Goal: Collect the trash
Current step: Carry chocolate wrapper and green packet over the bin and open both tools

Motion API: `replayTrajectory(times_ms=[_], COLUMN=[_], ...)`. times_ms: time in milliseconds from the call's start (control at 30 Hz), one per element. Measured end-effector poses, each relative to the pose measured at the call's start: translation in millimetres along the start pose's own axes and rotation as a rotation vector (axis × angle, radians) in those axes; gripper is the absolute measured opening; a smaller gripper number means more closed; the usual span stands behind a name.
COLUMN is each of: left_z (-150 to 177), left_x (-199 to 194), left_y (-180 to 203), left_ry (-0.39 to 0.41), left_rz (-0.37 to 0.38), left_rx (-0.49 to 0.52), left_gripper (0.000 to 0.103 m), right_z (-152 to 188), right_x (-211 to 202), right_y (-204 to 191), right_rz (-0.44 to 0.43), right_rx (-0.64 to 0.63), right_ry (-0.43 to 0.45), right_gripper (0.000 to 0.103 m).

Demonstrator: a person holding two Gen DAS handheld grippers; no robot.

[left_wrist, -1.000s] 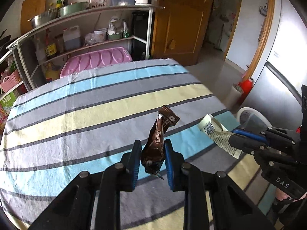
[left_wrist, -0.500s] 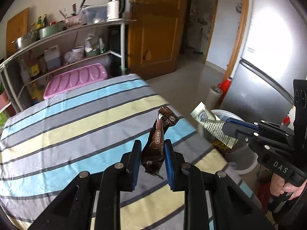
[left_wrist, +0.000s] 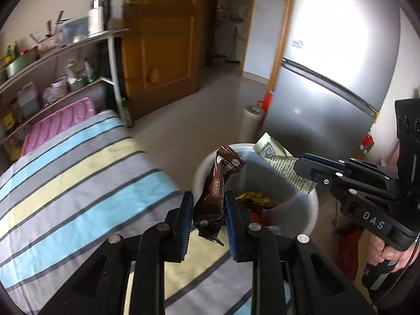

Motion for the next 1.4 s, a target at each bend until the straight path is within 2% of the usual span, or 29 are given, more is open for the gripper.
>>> replayTrajectory(times_ms=[200,333,500,567,833,900,1000,1067,1100,1300,1400], left_z=[-5,-2,8,10,15,16,14,12,12,8,8], left_x=[35,59,78,82,89,90,89,86,84,66,51], left_y=[31,46,56,58,59,58,57,56,55,53,52], left_ry=[-0.064,-0.119,-0.178,-0.189,-0.218,-0.223,-0.215,-0.205,-0.2,-0.149,-0.116], left_rz=[0.071,0.102,0.092,0.109,0.091,0.09,0.081,0.077,0.069,0.045,0.007], left_rx=[0.011,0.005,0.018,0.007,0.003,-0.001,-0.001,0.0,0.0,-0.001,0.013], left_gripper=[0.025,0.025,0.025,0.025,0.026,0.03,0.046,0.046,0.047,0.06,0.062], right_z=[7,17,32,35,44,44,43,42,41,34,33], right_x=[11,24,45,49,58,59,57,54,51,26,6], right_y=[44,65,81,86,99,98,97,98,97,87,76], right_rz=[0.08,0.105,0.144,0.156,0.176,0.168,0.184,0.189,0.19,0.206,0.217], right_rx=[0.048,0.066,0.071,0.074,0.096,0.097,0.1,0.108,0.114,0.122,0.125], right_ry=[-0.053,-0.101,-0.169,-0.179,-0.207,-0.212,-0.201,-0.193,-0.187,-0.12,-0.071], right_gripper=[0.01,0.01,0.01,0.011,0.014,0.015,0.023,0.038,0.042,0.043,0.043])
Point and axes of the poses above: each gripper's, at about its wrist camera, not at the fingertips, and x roughly the way its jaws point, y to its right, z to its underside, the point moved 6 cm from there along x, roughly the way its jaws point, and after that the axes turned 10 degrees about x, right-handed, at the moved point
